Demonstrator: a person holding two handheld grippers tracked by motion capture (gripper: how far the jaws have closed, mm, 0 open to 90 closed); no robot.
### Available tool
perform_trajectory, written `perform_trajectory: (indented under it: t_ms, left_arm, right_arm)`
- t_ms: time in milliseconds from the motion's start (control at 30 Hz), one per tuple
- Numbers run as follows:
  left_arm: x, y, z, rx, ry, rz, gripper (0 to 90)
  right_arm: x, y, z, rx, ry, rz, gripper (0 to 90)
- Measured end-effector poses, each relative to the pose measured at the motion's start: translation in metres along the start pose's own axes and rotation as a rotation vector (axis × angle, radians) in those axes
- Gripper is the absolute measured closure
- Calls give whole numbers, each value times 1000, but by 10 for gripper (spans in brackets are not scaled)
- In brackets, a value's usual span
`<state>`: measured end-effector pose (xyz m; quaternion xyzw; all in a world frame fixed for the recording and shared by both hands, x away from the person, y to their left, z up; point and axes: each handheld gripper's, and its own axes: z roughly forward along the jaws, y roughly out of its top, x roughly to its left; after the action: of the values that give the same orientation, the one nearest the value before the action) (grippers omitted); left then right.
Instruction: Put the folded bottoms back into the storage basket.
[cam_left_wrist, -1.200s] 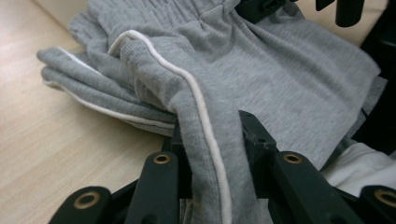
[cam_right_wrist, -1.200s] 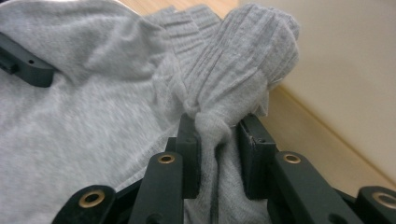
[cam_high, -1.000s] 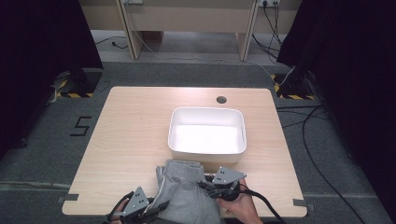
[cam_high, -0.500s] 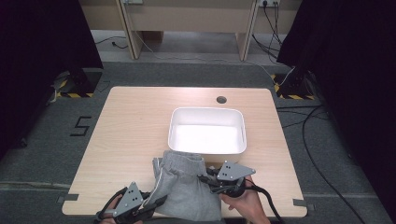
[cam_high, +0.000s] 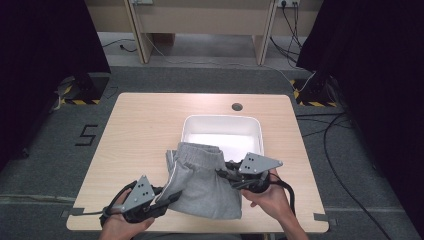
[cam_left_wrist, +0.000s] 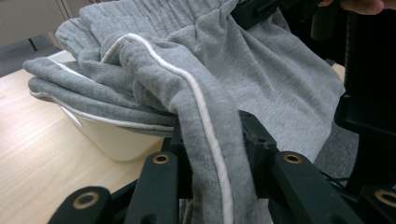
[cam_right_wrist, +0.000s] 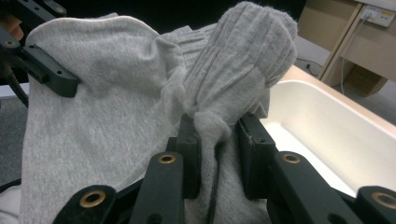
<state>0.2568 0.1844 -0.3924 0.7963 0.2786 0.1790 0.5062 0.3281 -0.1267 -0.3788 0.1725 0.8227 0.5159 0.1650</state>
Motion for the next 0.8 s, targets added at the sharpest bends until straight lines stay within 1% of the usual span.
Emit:
perform_trajectory:
  t_ms: [267,367,467,533,600,700,800]
  left_arm:
    - [15,20,14,-22,14,0,702]
    - [20,26,21,-28,18,-4,702]
    - [26,32,29,-28,21,-10,702]
    - [29,35,34,-32,22,-15,702]
    - [33,37,40,-23,27,-13,702]
    - [38,40,47,-22,25,-26,702]
    - [44,44,54,-21,31,-30,703]
  right_arm:
    - [-25,19,-2,9,-16,-13,737]
    - [-36,24,-2,20,-23,-13,736]
    - [-46,27,-1,26,-30,-14,737]
    - [-51,29,1,37,-46,-10,736]
    - [-56,30,3,39,-54,-9,736]
    - [-62,32,5,52,-64,-11,736]
    - [-70,35,8,62,-72,-11,736]
